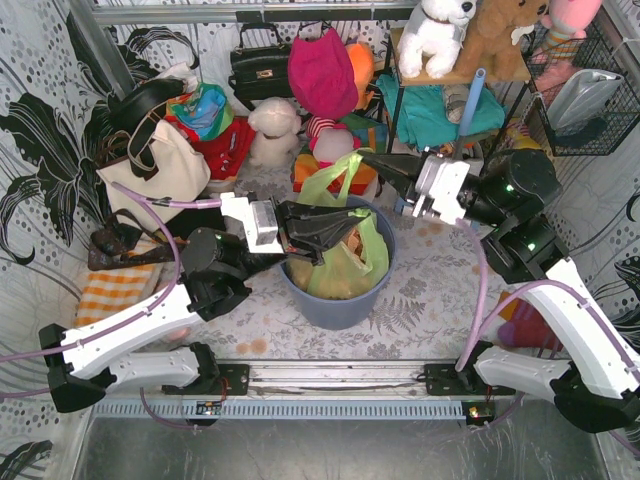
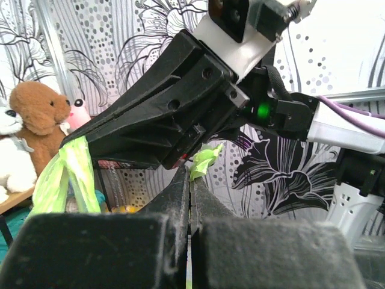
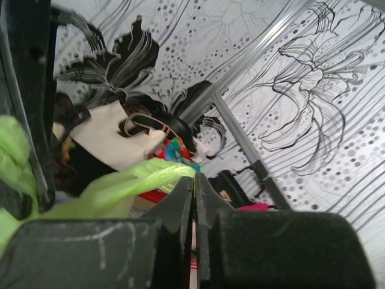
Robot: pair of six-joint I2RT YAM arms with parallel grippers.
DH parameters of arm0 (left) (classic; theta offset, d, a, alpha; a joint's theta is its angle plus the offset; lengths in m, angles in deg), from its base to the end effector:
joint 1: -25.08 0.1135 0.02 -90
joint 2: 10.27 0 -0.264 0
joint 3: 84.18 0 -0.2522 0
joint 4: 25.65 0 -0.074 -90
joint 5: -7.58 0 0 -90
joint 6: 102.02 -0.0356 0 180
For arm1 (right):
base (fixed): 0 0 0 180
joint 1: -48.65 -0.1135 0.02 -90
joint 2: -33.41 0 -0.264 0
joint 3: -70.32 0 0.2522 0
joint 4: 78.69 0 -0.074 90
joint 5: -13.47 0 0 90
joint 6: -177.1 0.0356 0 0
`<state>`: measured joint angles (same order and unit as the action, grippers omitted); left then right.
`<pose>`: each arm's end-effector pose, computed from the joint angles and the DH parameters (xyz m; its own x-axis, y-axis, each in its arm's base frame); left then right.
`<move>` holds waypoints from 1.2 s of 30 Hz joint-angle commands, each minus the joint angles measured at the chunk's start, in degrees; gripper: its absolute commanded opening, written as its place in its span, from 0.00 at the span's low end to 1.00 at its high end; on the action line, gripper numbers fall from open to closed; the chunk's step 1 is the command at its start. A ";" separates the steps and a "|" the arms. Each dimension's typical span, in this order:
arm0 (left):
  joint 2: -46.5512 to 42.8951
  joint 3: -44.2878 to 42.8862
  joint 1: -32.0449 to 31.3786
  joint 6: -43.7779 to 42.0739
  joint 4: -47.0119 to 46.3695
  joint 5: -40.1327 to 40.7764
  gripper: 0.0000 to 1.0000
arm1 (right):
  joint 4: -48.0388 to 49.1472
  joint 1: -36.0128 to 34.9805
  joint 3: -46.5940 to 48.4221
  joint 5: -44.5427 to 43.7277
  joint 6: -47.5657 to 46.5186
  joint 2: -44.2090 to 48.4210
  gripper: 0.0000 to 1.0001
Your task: Tie the trash bag
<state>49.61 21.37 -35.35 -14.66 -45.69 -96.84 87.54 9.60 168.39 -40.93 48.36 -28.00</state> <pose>0.1013 -0.1965 0.4669 0.3235 -0.4797 -0.8156 0.9296 0.3221 0.1792 0.1351 0.1363 0.5359 0.8168 0.0074 -0.5769 -0.5354 0.3823 -0.7531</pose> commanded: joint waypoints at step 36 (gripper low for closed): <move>-3.46 1.54 0.83 -5.25 0.85 9.43 0.00 | -35.04 -0.33 11.62 -8.21 79.78 0.14 0.00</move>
<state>46.98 22.44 -34.86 -18.11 -44.51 -89.45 50.75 9.60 181.42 -53.33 122.70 -30.49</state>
